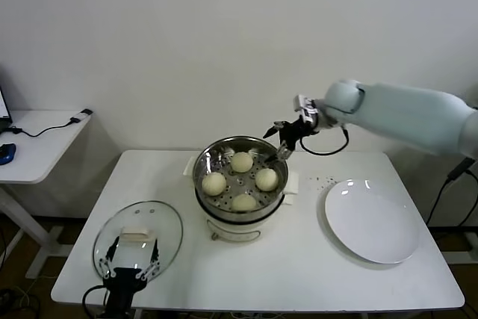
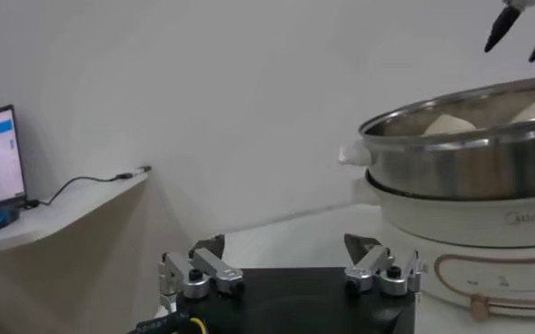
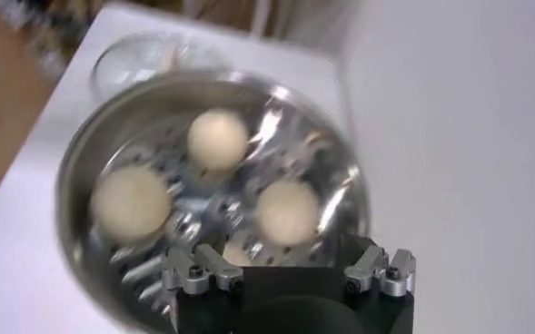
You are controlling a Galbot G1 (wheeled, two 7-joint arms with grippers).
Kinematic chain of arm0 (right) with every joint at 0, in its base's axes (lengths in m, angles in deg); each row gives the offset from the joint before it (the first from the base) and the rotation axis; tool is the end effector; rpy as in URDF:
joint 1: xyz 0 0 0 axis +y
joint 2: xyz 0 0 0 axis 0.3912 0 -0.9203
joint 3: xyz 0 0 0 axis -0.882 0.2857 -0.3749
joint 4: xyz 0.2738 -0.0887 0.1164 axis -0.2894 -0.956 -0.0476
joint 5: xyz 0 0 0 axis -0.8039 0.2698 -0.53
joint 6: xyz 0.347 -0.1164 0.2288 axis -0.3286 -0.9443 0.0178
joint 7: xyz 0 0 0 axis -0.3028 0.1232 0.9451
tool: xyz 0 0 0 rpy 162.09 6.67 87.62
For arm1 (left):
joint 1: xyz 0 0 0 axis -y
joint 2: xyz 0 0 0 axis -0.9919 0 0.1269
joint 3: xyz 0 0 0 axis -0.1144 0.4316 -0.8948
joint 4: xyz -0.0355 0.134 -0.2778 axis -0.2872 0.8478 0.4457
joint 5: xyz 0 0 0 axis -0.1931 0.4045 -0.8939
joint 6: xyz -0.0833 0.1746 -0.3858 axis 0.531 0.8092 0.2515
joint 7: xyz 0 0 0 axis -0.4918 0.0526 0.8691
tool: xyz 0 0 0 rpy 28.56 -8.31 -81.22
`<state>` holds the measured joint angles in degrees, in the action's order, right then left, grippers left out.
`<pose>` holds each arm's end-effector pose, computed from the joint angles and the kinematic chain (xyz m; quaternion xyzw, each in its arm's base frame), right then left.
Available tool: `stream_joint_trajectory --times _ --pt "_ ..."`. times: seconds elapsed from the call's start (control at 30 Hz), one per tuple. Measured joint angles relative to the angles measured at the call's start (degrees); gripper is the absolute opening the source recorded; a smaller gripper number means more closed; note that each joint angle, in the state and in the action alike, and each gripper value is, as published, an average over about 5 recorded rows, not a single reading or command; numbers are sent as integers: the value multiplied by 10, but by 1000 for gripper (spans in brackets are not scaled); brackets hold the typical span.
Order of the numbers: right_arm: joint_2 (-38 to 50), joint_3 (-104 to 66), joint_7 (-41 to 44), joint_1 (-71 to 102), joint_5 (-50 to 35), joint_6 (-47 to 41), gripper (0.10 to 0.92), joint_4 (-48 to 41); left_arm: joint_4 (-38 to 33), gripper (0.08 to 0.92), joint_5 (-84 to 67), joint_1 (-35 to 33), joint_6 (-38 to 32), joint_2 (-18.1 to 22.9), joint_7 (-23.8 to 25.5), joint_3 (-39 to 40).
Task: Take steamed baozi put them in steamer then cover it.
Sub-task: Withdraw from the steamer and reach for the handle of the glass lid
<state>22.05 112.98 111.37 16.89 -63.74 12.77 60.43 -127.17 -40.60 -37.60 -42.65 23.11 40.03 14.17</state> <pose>0.5981 -0.0010 -0.1211 0.5604 -0.7252 0.3490 0.1954 0.2021 0.0402 -0.3108 0.0367 -0.9863 -0.1298 0.0954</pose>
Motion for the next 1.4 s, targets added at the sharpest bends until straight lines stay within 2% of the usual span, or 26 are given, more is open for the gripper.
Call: stream_joint_trajectory --times 0.27,0.57,0.8,1.0,1.4 --pt "106 -208 -125 177 2 58 823 74 -1 823 15 8 1 1 1 0" --pt "146 -528 -210 464 32 80 823 144 -6 823 64 16 3 4 14 -9" --pt "127 -769 -235 688 66 75 823 194 -10 823 169 22 -7 2 32 -27" --pt "88 -934 -240 842 97 67 823 218 3 823 349 30 -21 0 39 -45" --pt "14 -1121 -230 1022 164 66 823 224 79 823 687 71 -36 -6 6 -65"
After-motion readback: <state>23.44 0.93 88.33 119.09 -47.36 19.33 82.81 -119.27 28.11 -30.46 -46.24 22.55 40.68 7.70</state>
